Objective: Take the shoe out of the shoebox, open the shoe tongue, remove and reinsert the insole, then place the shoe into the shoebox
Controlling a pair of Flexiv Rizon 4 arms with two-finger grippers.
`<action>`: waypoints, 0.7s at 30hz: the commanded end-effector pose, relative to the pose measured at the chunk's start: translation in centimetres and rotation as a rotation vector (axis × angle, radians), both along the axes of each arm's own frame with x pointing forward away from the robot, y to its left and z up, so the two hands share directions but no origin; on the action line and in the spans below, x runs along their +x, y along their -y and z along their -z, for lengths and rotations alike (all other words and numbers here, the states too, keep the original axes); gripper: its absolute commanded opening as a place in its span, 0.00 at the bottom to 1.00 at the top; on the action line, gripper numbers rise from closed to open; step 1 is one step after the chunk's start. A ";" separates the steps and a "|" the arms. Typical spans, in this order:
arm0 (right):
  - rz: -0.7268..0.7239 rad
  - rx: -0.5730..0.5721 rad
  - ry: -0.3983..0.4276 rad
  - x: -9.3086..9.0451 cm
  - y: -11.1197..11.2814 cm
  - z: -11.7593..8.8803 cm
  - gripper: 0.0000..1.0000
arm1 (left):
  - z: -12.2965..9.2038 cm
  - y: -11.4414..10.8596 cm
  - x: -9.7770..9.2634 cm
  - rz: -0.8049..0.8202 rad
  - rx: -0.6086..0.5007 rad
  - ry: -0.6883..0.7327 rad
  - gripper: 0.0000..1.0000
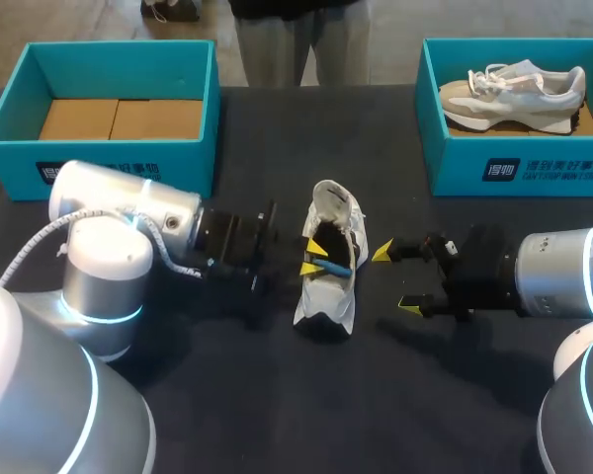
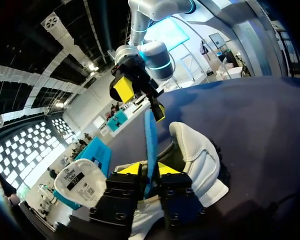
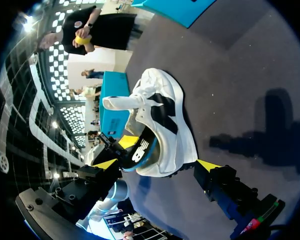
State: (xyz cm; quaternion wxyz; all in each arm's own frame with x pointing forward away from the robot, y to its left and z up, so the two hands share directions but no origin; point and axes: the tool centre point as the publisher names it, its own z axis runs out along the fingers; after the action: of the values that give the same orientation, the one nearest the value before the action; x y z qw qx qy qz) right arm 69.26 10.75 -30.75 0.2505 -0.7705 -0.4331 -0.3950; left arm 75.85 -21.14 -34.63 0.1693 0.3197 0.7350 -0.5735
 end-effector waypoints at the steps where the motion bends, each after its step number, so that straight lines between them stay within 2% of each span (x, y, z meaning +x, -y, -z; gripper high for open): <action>1: 0.002 -0.004 -0.001 -0.1 -0.1 -0.1 1.00 | -0.6 -0.6 -0.9 -0.004 -0.013 0.007 0.36; 4: 0.002 -0.004 -0.001 -0.1 -0.1 -0.1 1.00 | -1.1 -0.7 -1.4 0.004 -0.022 0.010 0.28; 7: 0.002 -0.004 -0.001 -0.1 -0.1 -0.1 1.00 | -1.2 -0.7 -1.6 0.007 -0.026 0.012 0.27; 9: 0.002 -0.004 -0.001 -0.1 -0.1 -0.1 1.00 | -1.2 -0.6 -1.8 0.012 -0.029 0.013 0.23; 10: 0.002 -0.004 -0.001 -0.1 -0.1 -0.1 1.00 | -1.2 -0.6 -1.9 0.015 -0.030 0.012 0.15; 12: 0.002 -0.004 -0.001 -0.1 -0.1 -0.1 1.00 | -1.2 -0.5 -1.9 0.018 -0.029 0.012 0.09; 14: 0.002 -0.004 -0.001 -0.1 -0.1 -0.1 1.00 | -0.9 -0.3 -1.9 0.023 -0.026 0.008 0.00; 21: 0.002 -0.004 -0.001 -0.1 -0.1 -0.1 1.00 | 0.1 -0.1 -0.7 0.021 0.001 0.013 0.00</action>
State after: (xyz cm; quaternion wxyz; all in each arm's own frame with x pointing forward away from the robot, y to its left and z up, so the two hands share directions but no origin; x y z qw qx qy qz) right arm 69.26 10.75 -30.75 0.2505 -0.7705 -0.4331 -0.3950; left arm 74.45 -20.49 -34.44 0.1712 0.3275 0.7287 -0.5765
